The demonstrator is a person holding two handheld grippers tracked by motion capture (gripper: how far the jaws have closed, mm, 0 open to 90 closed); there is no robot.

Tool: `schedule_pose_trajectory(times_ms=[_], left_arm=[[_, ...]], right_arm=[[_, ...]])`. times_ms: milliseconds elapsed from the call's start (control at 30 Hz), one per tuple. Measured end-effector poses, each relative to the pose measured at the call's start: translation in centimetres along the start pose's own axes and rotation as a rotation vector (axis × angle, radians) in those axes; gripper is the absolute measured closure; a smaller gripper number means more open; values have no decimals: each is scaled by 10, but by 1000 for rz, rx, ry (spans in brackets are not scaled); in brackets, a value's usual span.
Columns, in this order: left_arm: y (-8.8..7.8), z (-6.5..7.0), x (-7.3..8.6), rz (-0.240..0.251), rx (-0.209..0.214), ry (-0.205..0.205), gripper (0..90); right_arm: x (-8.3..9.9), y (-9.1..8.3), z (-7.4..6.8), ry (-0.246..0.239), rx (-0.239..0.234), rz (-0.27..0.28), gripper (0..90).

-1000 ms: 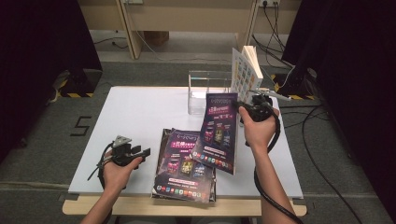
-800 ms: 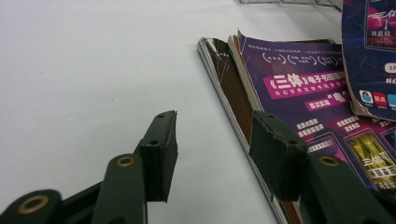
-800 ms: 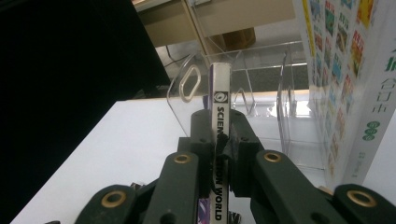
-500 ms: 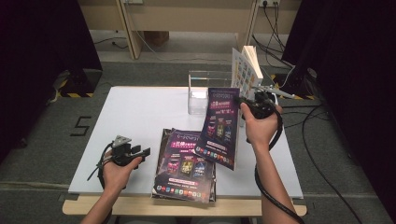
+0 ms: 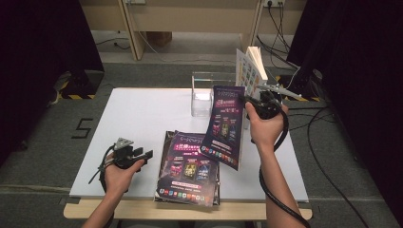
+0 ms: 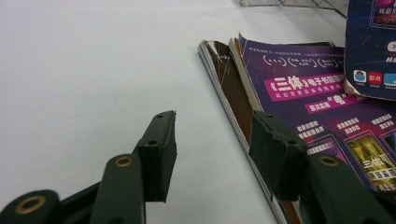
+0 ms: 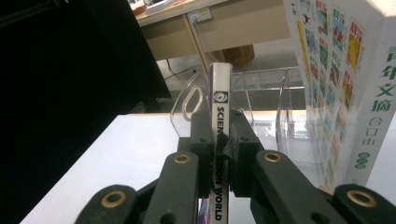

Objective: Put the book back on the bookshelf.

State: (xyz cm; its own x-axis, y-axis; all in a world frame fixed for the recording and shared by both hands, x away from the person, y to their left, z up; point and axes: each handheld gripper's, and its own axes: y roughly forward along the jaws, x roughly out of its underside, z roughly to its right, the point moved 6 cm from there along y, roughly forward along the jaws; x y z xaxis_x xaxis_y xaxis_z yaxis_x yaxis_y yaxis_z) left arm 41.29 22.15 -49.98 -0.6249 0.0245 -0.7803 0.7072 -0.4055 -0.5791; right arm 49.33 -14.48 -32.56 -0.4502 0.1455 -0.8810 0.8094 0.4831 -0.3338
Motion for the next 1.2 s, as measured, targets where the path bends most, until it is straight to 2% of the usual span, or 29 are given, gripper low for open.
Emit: schedule_pose_trajectory(times_ms=[700, 1200], left_arm=[[0, -1, 1, -4, -2, 1, 495], [0, -1, 1, -6, -1, 0, 495]], right_arm=[[-13, -5, -3, -21, 9, 56, 831], [-20, -4, -2, -29, 23, 74, 831]])
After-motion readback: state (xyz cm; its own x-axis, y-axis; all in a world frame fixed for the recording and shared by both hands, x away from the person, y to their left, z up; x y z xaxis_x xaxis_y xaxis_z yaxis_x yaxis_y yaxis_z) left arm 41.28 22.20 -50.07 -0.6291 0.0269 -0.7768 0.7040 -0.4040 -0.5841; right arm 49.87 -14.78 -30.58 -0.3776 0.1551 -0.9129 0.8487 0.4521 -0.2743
